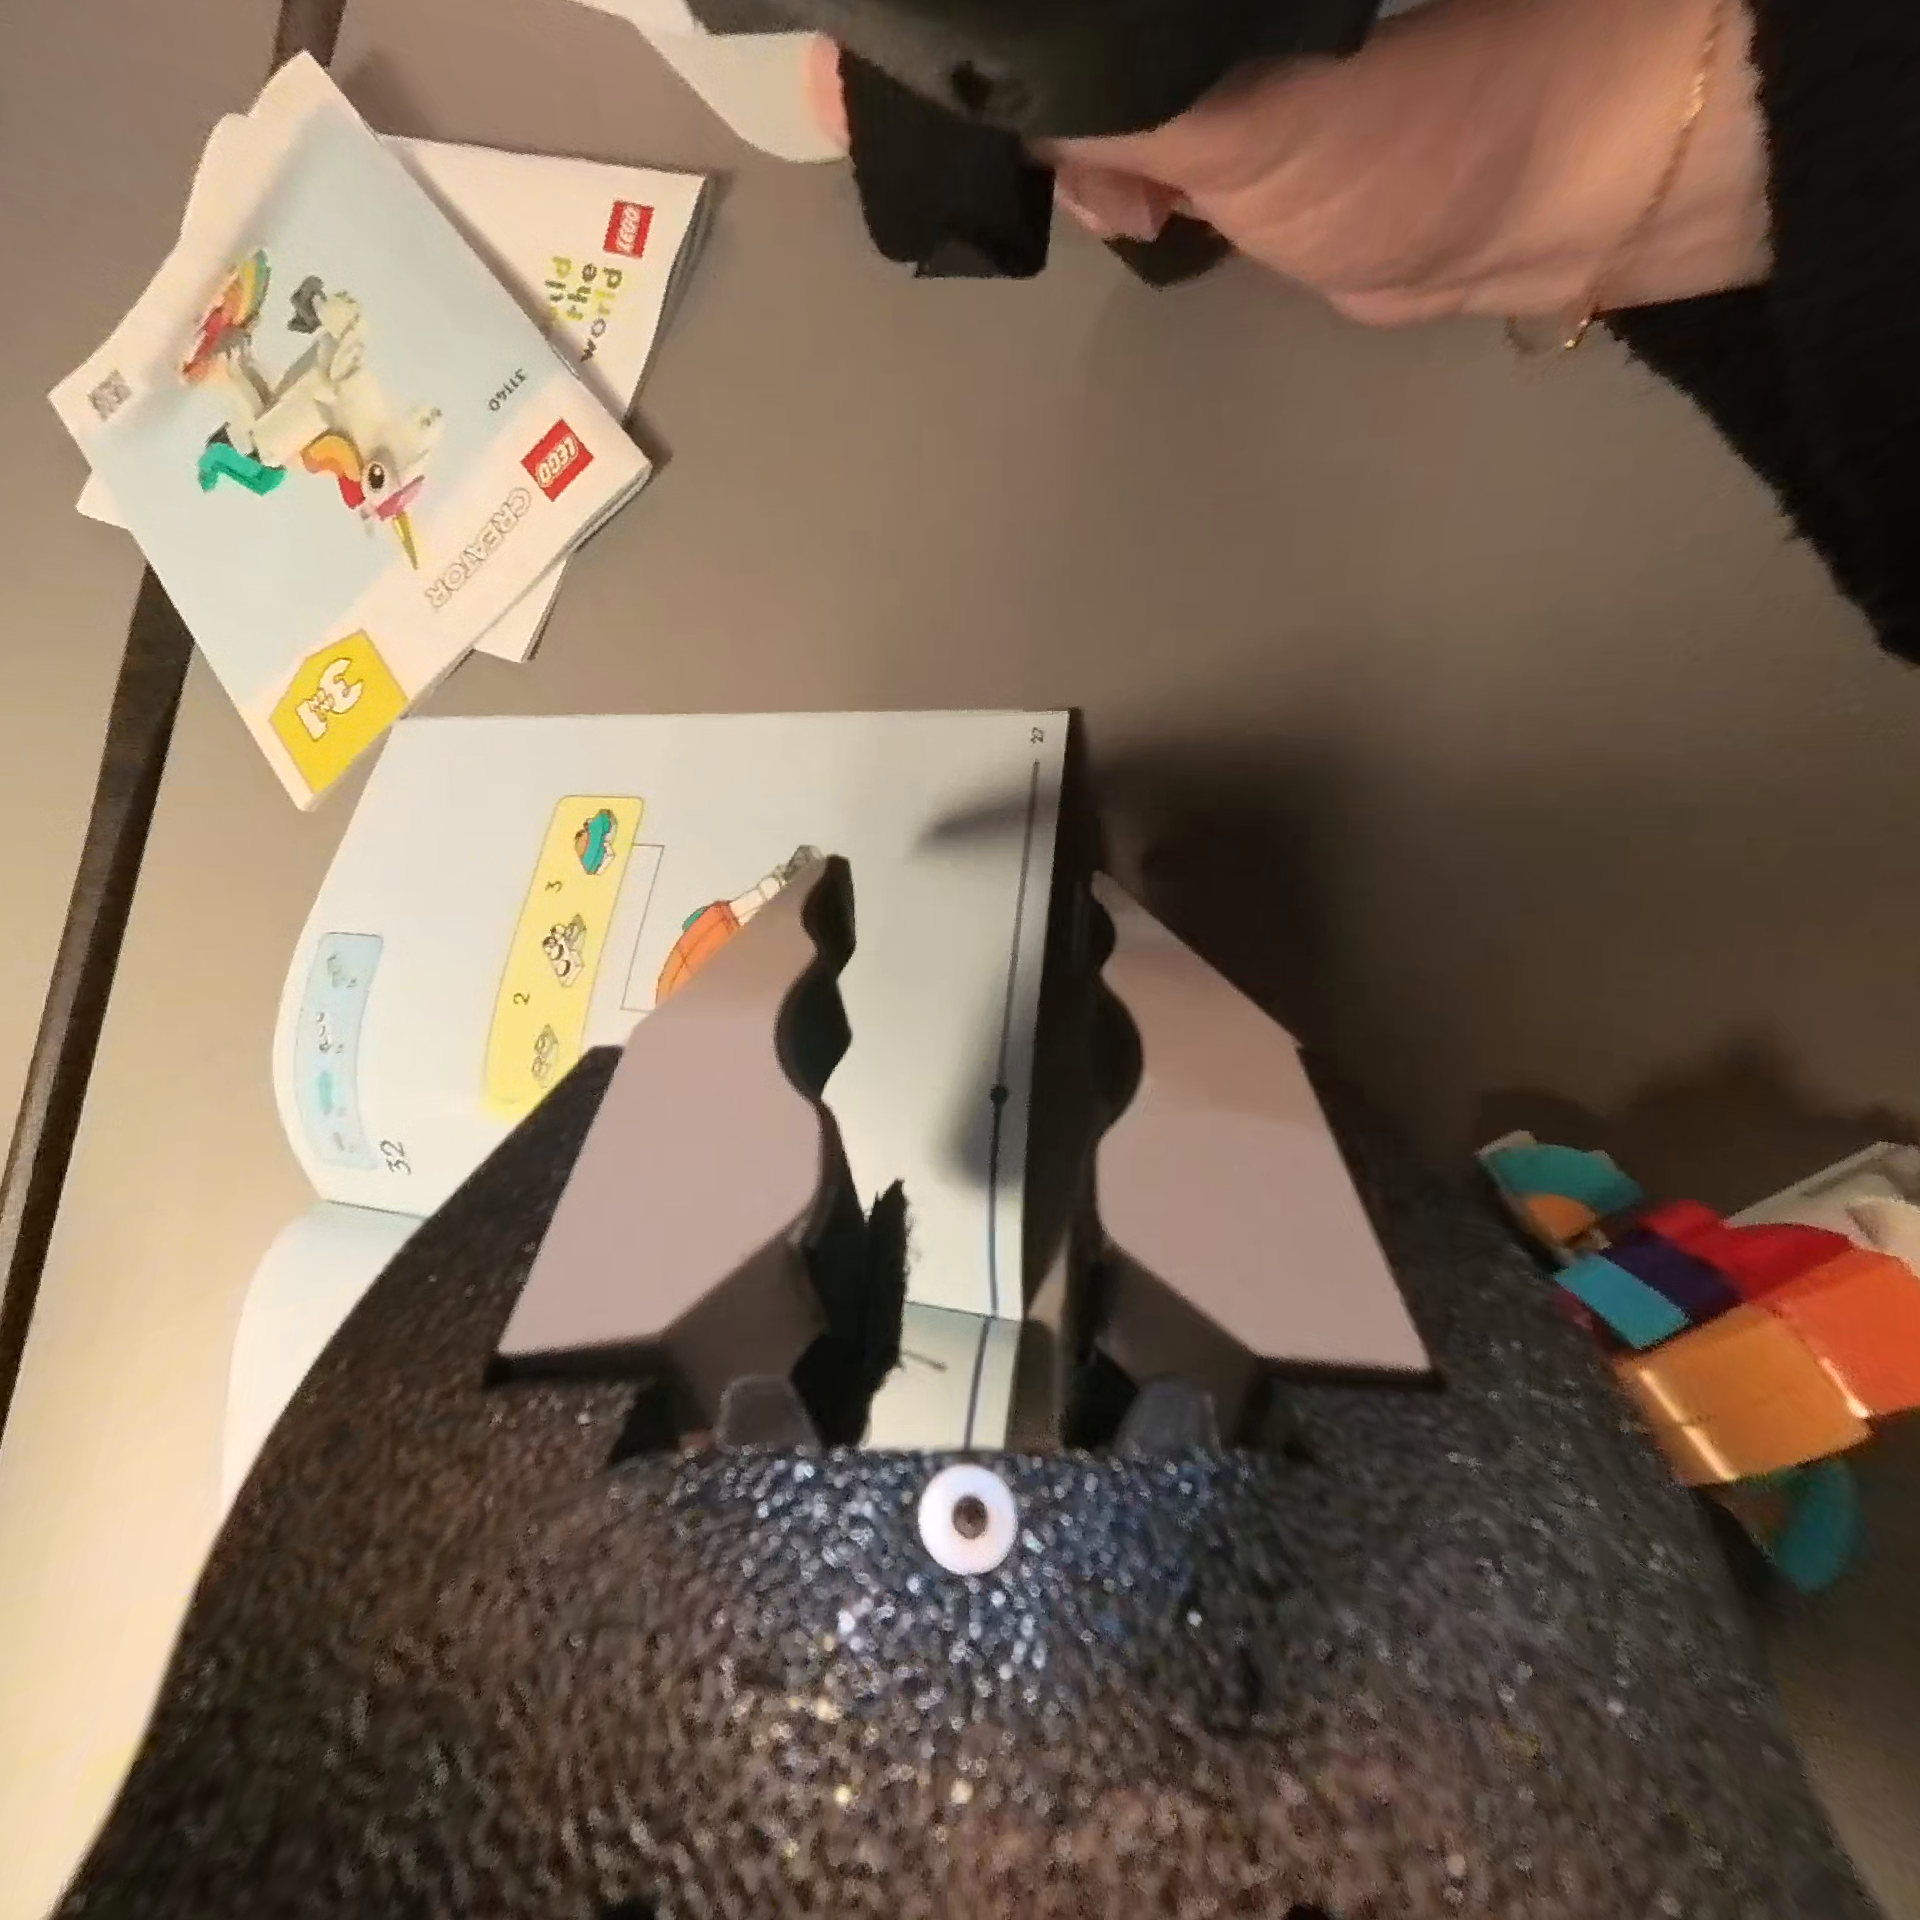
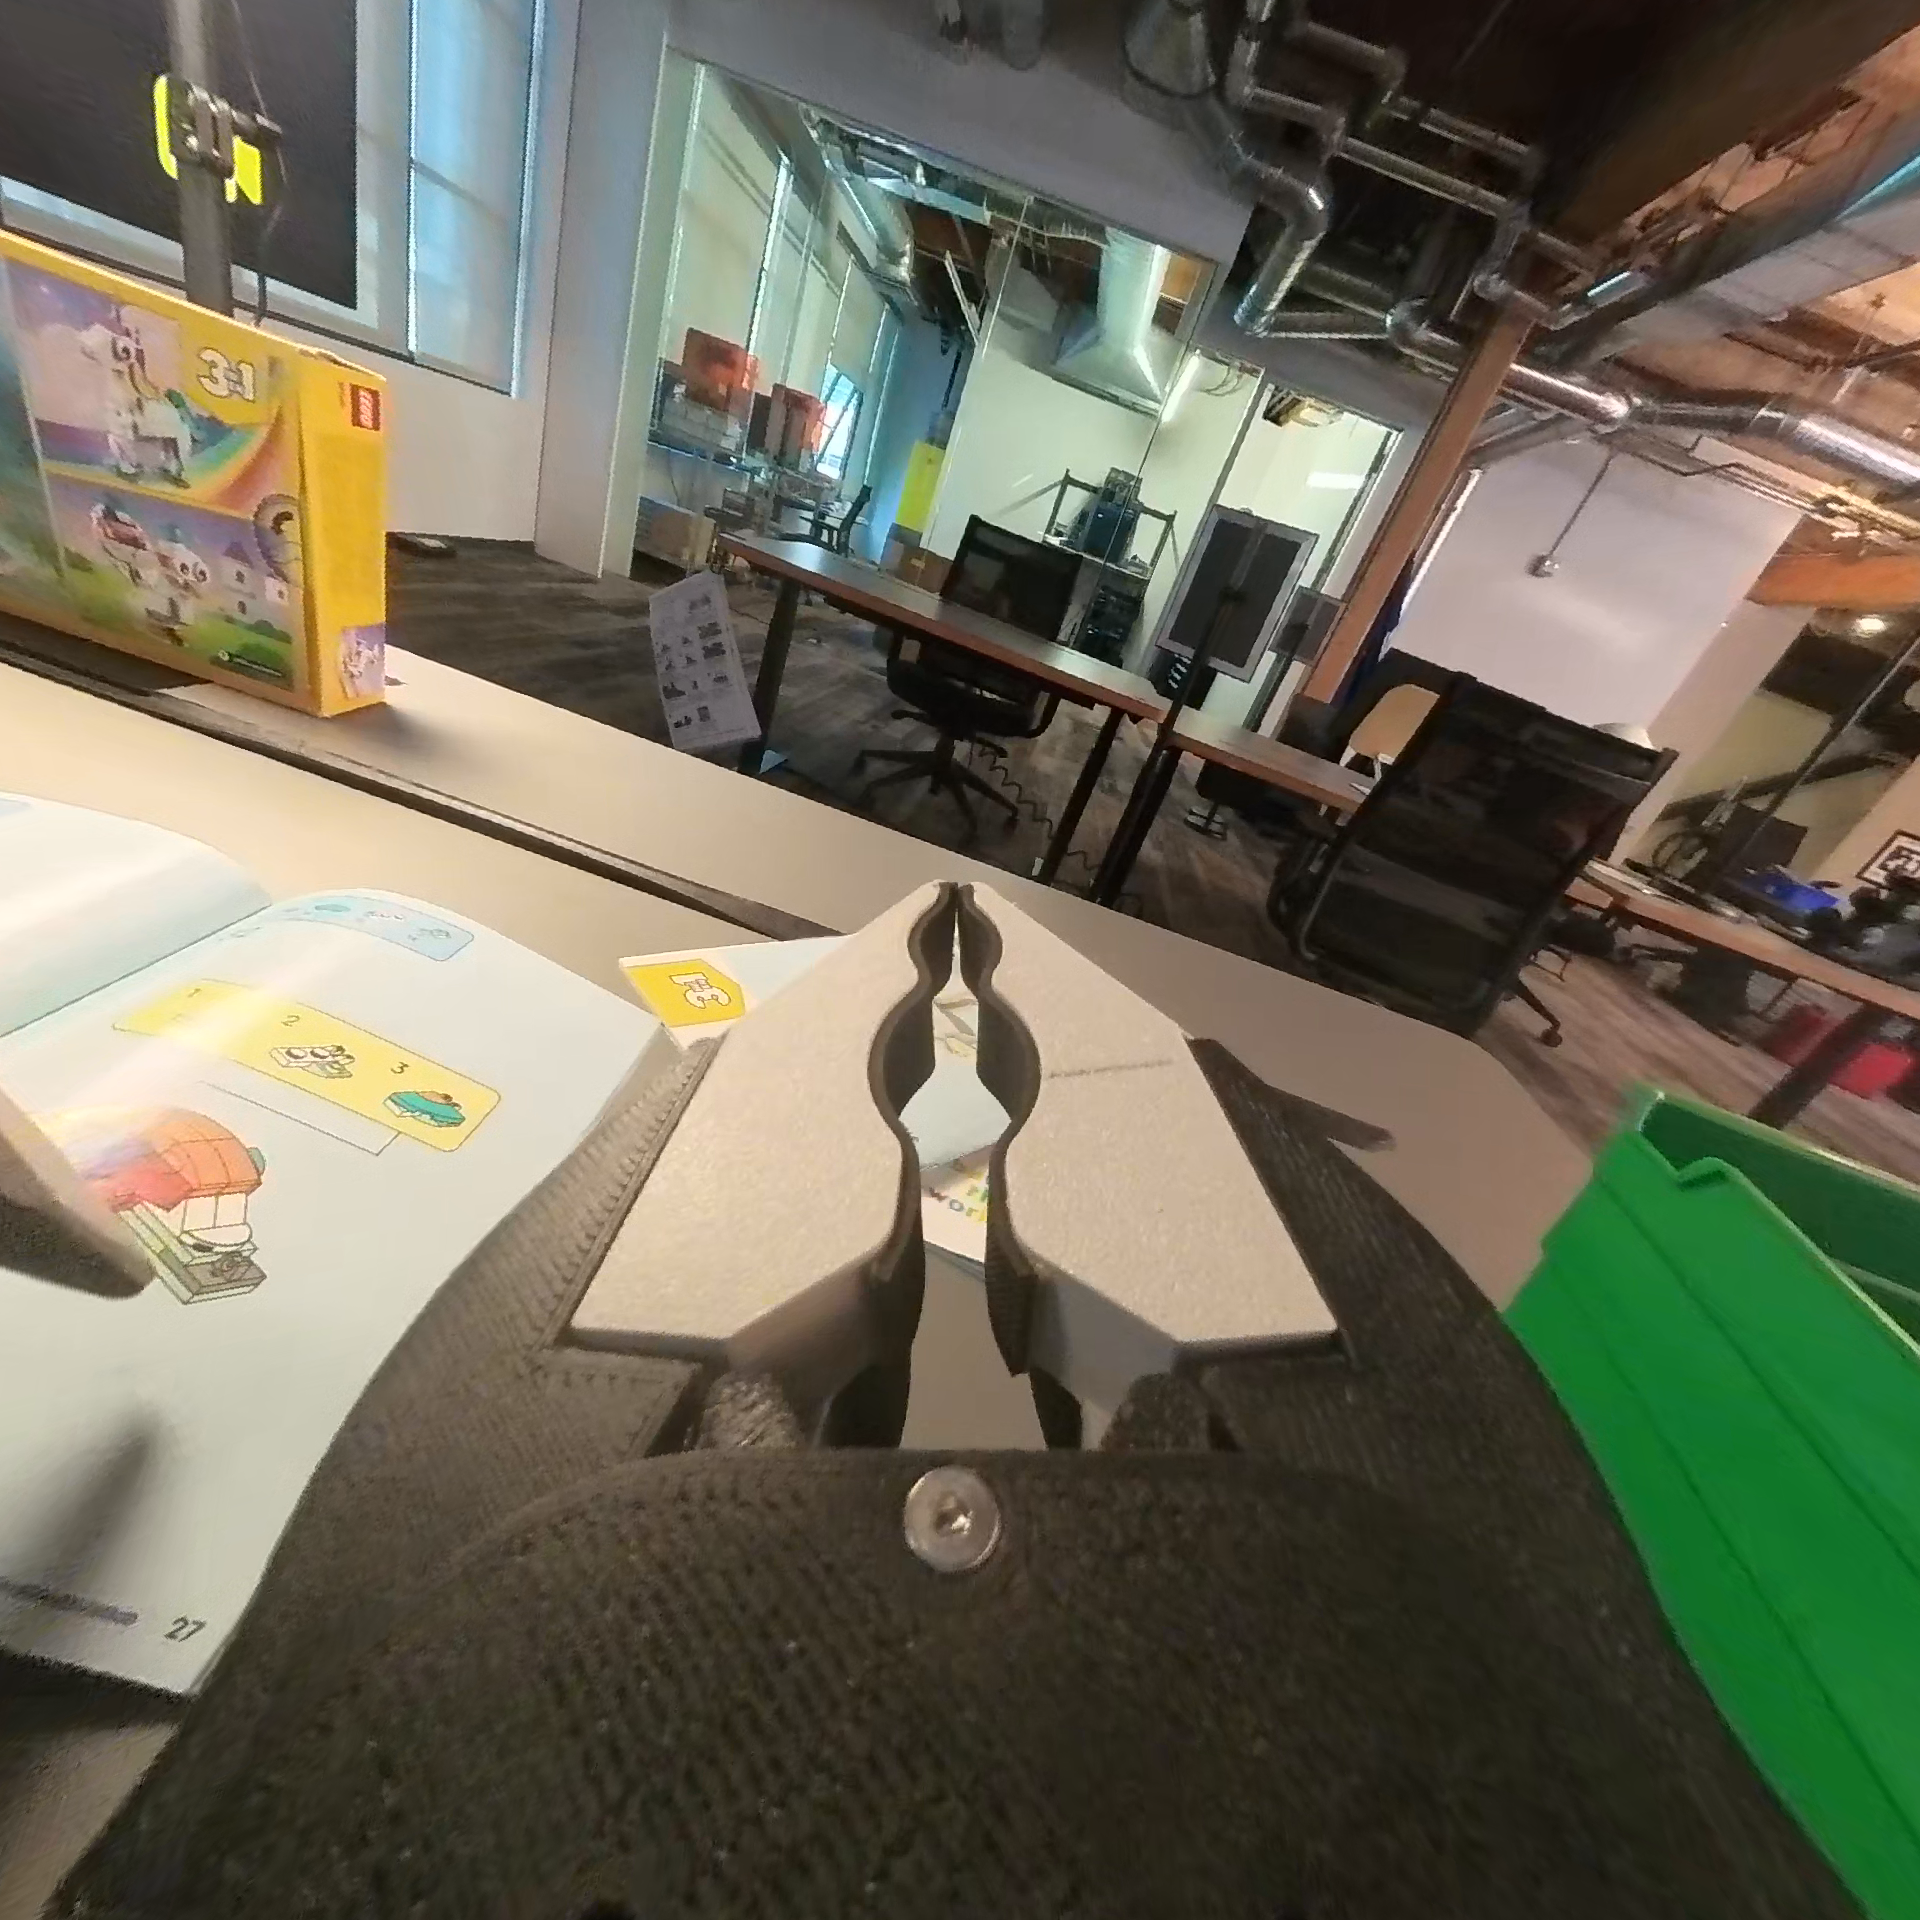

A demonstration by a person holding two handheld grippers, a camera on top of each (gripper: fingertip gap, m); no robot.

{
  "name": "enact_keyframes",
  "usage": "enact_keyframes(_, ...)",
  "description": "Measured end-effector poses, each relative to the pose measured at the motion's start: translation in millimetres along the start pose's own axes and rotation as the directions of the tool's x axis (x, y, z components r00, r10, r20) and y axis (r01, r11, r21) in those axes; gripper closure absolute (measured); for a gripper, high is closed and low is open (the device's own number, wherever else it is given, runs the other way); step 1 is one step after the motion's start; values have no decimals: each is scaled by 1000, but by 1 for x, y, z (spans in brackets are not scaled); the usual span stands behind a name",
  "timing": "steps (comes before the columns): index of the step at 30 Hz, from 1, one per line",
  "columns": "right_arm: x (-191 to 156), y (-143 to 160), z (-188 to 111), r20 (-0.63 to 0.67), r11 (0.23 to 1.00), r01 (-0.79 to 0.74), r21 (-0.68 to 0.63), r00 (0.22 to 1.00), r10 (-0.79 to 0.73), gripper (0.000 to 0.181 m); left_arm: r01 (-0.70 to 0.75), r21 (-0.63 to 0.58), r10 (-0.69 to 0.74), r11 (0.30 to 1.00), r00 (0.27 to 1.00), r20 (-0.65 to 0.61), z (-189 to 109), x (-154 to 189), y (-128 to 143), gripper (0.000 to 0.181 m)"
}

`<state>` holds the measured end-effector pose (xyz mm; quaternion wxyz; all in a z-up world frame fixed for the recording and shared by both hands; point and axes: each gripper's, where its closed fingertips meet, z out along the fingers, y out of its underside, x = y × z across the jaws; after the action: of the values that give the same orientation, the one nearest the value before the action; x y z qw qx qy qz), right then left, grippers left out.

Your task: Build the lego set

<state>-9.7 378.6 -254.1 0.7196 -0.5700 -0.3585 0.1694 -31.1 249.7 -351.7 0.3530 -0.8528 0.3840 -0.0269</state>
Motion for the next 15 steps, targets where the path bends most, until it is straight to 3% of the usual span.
enact_keyframes(1, 0, 0, 0, 2, 1000, -4, 0, 1000, 4, 181, -3, -4, 3, 1000, 1000, 5, 0, -1, 1, 141)
enact_keyframes(10, 4, 1, -1, -1, 999, -53, -5, 999, 53, 181, 115, 52, -110, 992, 990, -93, 3, 4, 3, 177)
enact_keyframes(15, 4, 0, -1, 10, 998, -64, 0, 998, 64, 181, 163, 90, -153, 983, 982, -113, 4, 0, 5, 181)
